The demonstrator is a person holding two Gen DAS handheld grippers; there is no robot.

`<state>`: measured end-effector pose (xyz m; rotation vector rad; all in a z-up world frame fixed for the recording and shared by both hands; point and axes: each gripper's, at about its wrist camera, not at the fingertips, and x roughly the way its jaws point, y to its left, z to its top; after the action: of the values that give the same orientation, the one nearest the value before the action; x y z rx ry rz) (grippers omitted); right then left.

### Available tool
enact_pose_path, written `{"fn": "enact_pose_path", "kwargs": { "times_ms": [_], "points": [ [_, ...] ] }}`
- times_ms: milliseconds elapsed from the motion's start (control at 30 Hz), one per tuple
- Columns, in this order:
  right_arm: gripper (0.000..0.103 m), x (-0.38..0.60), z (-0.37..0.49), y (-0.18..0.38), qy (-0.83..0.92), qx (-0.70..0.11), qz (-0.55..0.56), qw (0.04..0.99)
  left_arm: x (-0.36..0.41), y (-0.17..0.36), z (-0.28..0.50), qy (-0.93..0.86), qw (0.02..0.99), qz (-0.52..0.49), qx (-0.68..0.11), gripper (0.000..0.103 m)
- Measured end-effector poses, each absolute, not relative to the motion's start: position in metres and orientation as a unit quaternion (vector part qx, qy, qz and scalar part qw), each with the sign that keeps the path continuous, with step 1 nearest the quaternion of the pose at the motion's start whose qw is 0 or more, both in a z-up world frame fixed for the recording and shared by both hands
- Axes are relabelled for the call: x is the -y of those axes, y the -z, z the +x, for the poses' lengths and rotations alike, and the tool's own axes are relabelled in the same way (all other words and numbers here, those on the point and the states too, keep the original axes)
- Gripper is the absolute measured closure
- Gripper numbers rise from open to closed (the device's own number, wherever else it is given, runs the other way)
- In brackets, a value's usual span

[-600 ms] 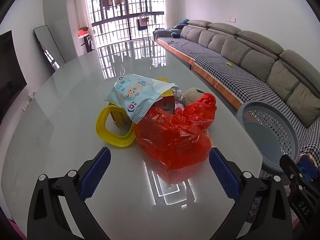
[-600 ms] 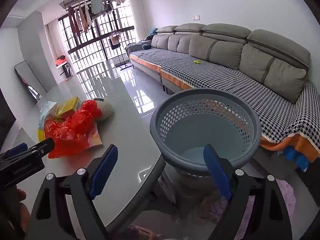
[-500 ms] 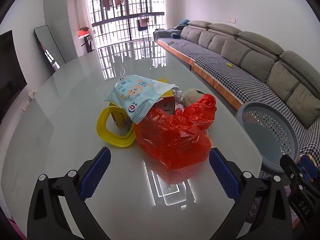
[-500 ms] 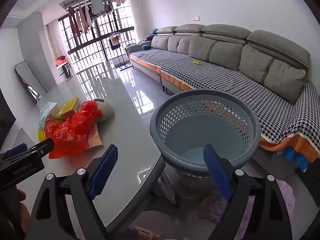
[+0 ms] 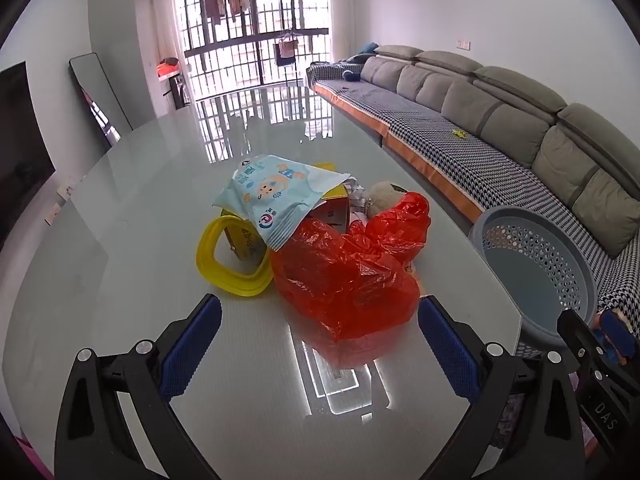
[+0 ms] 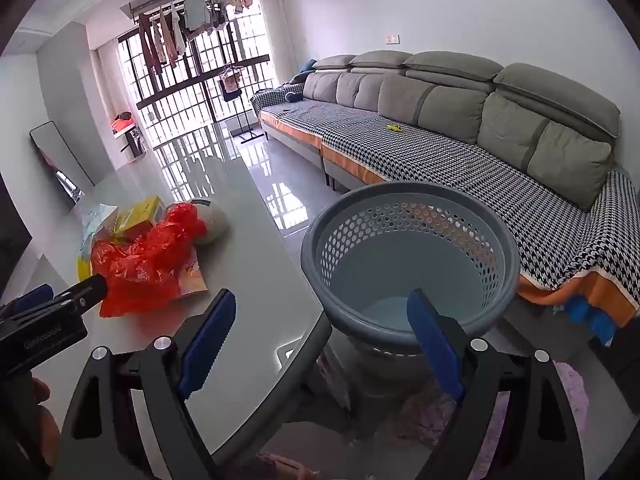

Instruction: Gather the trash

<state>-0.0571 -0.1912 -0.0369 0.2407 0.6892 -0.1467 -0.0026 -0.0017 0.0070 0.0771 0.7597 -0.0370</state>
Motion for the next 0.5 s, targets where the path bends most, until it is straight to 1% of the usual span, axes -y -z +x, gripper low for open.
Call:
{"fn": "enact_pose_path", "kwargs": {
  "times_ms": [500],
  "points": [
    [0.019, 0.1888, -0.0643, 0.0354, 0.072, -0.334, 0.115, 0.933, 0.0018, -0.0047, -0.0025, 0.019, 0.927, 0.039, -0.371, 0.006]
  ]
}}
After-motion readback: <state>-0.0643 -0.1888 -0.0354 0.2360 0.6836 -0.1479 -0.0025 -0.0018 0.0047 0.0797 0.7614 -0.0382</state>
